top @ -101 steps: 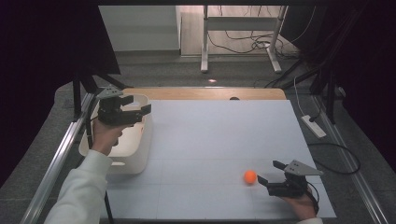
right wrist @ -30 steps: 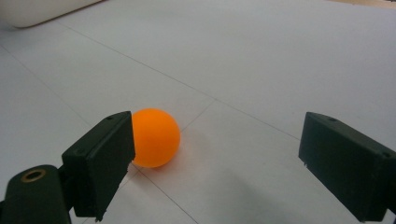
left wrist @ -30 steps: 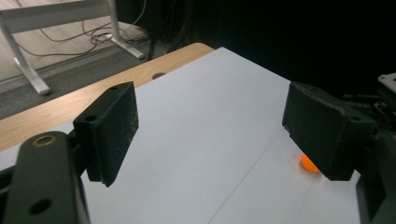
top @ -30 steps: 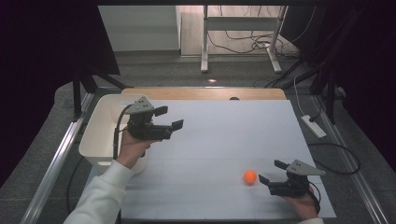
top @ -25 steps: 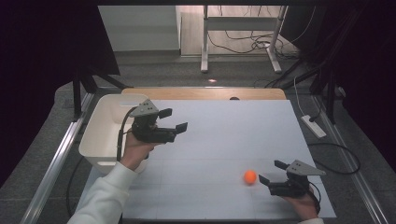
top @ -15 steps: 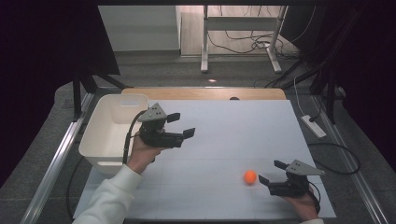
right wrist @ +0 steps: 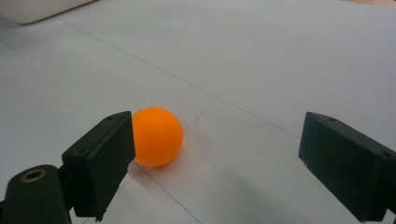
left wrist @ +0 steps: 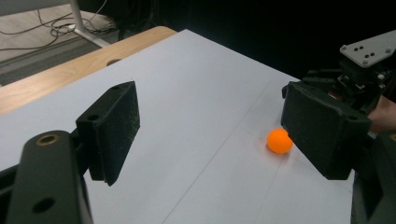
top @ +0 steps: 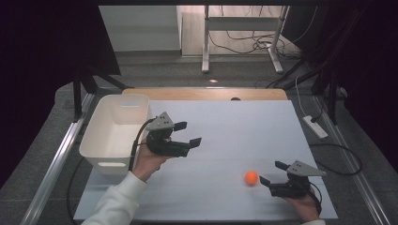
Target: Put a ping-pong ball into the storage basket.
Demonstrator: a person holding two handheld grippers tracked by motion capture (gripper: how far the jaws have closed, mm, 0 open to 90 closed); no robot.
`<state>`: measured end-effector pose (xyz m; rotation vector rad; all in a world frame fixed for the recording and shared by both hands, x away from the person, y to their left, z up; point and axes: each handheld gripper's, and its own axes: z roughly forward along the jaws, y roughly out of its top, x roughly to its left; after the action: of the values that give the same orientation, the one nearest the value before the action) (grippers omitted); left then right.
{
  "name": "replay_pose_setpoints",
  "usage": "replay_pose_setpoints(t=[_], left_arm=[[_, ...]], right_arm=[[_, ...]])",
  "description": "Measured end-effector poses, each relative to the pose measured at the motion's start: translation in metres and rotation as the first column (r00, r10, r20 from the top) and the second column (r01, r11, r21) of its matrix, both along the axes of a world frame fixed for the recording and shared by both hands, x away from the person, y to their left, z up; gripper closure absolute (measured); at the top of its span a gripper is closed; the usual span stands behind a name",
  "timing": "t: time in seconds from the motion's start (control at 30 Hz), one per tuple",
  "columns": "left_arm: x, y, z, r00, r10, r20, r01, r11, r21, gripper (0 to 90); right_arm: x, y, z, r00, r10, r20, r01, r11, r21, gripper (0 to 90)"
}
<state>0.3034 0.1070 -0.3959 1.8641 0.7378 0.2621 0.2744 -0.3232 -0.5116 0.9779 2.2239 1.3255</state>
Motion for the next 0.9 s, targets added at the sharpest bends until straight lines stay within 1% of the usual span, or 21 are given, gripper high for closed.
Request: replay_pose_setpoints(t=[0.17,0.27,0.33,0.43,0.67,0.77,0.8,0.87,0.9], left_arm=[[-0.003,-0.007,-0.007,0.9993,-0.036,-0.012,0.036,0.9994,-0.001,20.5],[-0.006,-0.010,-0.009,0.9991,-0.042,-0.005,0.042,0.9991,0.001,20.6],[-0.007,-0.014,-0.013,0.9990,-0.045,-0.001,0.045,0.9988,0.017,20.6],[-0.007,-0.016,-0.018,0.9985,-0.053,-0.010,0.054,0.9984,0.021,20.6],[-0.006,-0.019,-0.023,0.9979,-0.059,-0.026,0.060,0.9980,0.023,20.6],[-0.006,-0.021,-0.026,0.9966,-0.073,-0.036,0.074,0.9969,0.026,20.6],[-0.006,-0.022,-0.027,0.9962,-0.077,-0.041,0.078,0.9968,0.018,20.6],[-0.007,-0.022,-0.029,0.9931,-0.098,-0.064,0.097,0.9951,-0.020,20.6],[-0.007,-0.022,-0.030,0.9924,-0.101,-0.070,0.099,0.9945,-0.034,20.7]], right_arm=[[0.003,0.000,-0.001,1.0000,-0.009,-0.002,0.009,1.0000,-0.004,10.3],[0.004,0.000,-0.001,0.9999,-0.010,-0.005,0.010,0.9999,-0.008,10.3],[0.006,0.001,-0.002,0.9999,-0.013,-0.006,0.013,0.9999,-0.003,10.3],[0.006,0.000,-0.002,0.9998,-0.015,-0.010,0.015,0.9999,-0.007,10.4],[0.007,-0.001,-0.002,0.9997,-0.022,-0.007,0.022,0.9997,-0.005,10.6],[0.006,-0.001,-0.001,0.9996,-0.026,-0.006,0.026,0.9997,-0.002,10.6],[0.007,0.000,-0.001,0.9996,-0.026,-0.007,0.026,0.9997,-0.003,10.6],[0.007,0.000,-0.001,0.9996,-0.027,-0.009,0.027,0.9996,-0.008,10.6],[0.008,0.001,-0.001,0.9997,-0.025,-0.004,0.025,0.9996,-0.010,10.6]])
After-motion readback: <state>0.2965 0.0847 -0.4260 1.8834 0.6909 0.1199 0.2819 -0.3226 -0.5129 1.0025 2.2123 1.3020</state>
